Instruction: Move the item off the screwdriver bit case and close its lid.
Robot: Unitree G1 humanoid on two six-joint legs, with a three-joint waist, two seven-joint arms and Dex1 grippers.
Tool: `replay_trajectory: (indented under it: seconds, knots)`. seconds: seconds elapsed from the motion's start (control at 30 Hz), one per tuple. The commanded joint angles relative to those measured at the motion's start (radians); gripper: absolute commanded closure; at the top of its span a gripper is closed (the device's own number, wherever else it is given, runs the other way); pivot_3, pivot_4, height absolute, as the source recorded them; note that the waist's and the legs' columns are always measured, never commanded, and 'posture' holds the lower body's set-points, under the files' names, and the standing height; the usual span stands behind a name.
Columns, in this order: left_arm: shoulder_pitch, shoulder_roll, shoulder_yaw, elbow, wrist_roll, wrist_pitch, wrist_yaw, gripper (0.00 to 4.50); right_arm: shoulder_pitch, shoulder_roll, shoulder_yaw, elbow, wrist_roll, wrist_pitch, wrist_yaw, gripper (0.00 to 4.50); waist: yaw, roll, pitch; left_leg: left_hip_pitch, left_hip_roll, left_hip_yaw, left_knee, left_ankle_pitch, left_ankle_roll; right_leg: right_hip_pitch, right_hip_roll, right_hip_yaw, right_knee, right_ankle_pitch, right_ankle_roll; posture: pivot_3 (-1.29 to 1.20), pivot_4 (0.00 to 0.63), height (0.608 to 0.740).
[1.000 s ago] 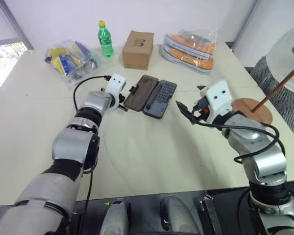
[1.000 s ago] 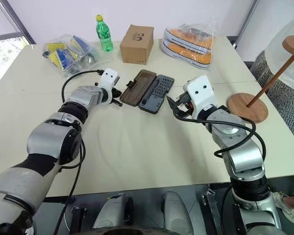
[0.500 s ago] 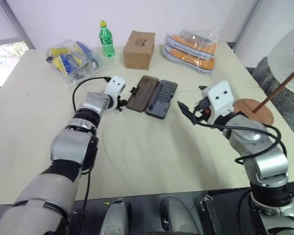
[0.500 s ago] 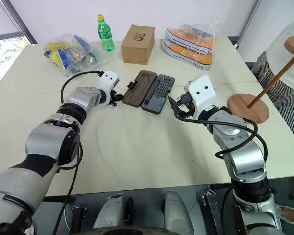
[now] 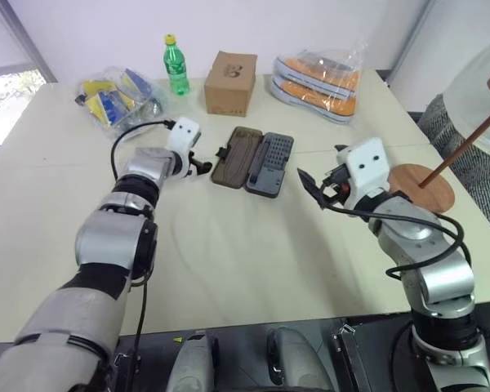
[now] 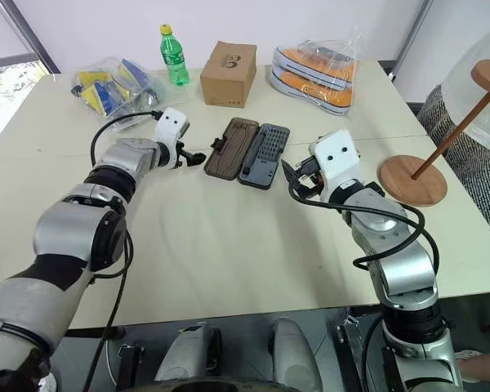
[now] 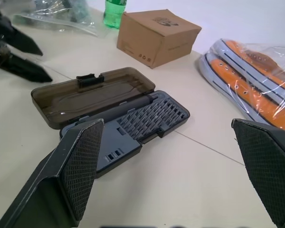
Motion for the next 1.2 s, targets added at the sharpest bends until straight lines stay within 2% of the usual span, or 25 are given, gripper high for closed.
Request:
replay_trajectory:
  seconds: [0.03, 0.4, 0.67, 0.77, 0.93, 0.97, 1.2]
  knots:
    - [-0.04, 0.0, 0.023, -0.028, -0.022, 0.0, 0.006, 0.31, -0.005, 0.006, -0.019, -0.05, -0.009, -0.022, -0.01, 0.0, 0.0, 0.0, 0.0, 0.0, 0.0, 0.0, 0.0, 0.0, 0.0, 0.0, 0.0, 0.0, 0.0, 0.0, 0.0, 0.0, 0.15, 0.74]
    - [0.005, -0.056, -0.006, -0.013, 0.012, -0.012, 0.046, 0.31, -0.012, -0.001, -0.021, -0.047, -0.008, -0.02, -0.002, 0.0, -0.002, 0.0, 0.0, 0.0, 0.0, 0.0, 0.0, 0.0, 0.0, 0.0, 0.0, 0.0, 0.0, 0.0, 0.0, 0.0, 0.15, 0.74]
    - [0.041, -0.064, -0.02, -0.003, 0.033, -0.012, 0.097, 0.31, -0.001, -0.001, -0.024, -0.063, -0.006, -0.008, -0.003, 0.0, 0.0, 0.0, 0.0, 0.0, 0.0, 0.0, 0.0, 0.0, 0.0, 0.0, 0.0, 0.0, 0.0, 0.0, 0.0, 0.0, 0.15, 0.74]
    - [0.047, -0.065, -0.022, -0.001, 0.036, -0.015, 0.107, 1.6, 0.004, -0.003, -0.027, -0.068, -0.006, -0.004, -0.003, 0.0, -0.002, 0.0, 0.0, 0.001, 0.0, 0.0, 0.0, 0.0, 0.0, 0.0, 0.0, 0.0, 0.0, 0.0, 0.0, 0.0, 0.15, 0.74]
    - [0.049, -0.068, -0.023, -0.001, 0.035, -0.016, 0.116, 4.28, 0.008, -0.004, -0.03, -0.075, -0.006, 0.002, -0.003, 0.0, -0.009, 0.0, 0.0, 0.001, 0.0, 0.0, 0.0, 0.0, 0.0, 0.0, 0.001, 0.0, 0.001, 0.0, 0.0, 0.0, 0.15, 0.74]
    - [0.05, -0.068, -0.023, 0.0, 0.035, -0.016, 0.117, 4.44, 0.008, -0.005, -0.03, -0.076, -0.006, 0.003, -0.003, 0.0, -0.01, 0.0, 0.0, 0.002, 0.0, 0.0, 0.0, 0.0, 0.0, 0.0, 0.001, 0.001, 0.001, 0.0, 0.0, 0.0, 0.15, 0.74]
    - [0.061, -0.069, -0.023, 0.003, 0.035, -0.004, 0.115, 4.44, 0.005, -0.019, -0.035, -0.079, -0.003, 0.009, 0.006, 0.0, -0.005, 0.0, 0.0, 0.002, 0.0, 0.0, 0.0, 0.0, 0.0, 0.0, 0.0, 0.001, 0.001, 0.0, 0.0, 0.0, 0.15, 0.74]
